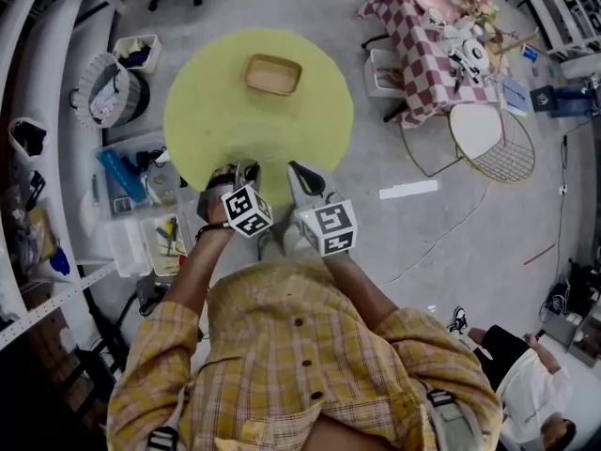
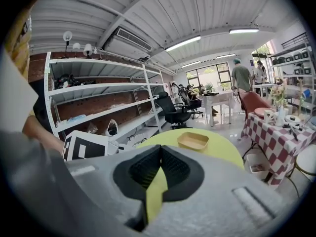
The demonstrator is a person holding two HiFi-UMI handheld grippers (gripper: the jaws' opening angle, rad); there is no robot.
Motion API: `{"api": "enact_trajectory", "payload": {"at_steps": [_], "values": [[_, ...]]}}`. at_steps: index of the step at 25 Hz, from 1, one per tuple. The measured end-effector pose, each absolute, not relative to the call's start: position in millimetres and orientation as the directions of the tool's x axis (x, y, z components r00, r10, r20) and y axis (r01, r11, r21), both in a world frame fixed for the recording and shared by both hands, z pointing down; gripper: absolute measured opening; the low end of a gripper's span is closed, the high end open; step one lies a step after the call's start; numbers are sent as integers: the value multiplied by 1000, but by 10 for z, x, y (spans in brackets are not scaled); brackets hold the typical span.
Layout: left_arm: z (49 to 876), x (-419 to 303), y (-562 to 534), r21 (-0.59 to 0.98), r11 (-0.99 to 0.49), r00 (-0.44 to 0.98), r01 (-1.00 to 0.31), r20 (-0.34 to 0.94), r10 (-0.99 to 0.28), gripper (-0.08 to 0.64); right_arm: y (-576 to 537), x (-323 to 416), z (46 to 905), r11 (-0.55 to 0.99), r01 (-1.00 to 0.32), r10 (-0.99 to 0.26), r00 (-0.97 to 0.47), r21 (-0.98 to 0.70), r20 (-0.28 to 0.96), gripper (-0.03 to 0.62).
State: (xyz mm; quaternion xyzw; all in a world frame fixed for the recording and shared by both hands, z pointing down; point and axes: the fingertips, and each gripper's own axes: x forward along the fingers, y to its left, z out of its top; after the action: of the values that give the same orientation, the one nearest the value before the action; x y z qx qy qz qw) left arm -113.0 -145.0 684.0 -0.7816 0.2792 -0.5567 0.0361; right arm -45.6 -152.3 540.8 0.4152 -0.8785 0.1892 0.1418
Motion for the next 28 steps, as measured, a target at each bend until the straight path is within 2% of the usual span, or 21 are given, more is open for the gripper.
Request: {"api": "enact_trajectory", "payload": {"at_steps": [14, 28], "values": [[7267, -1195, -1528, -400, -910, 141, -111, 900, -412, 48, -1562, -458, 5402, 585, -791, -684, -600, -180, 415, -2], [7659, -1214, -1551, -363, -932, 126, 22, 925, -358, 48, -1586, -449, 5462, 582, -795, -682, -593, -173, 428, -3]]}}
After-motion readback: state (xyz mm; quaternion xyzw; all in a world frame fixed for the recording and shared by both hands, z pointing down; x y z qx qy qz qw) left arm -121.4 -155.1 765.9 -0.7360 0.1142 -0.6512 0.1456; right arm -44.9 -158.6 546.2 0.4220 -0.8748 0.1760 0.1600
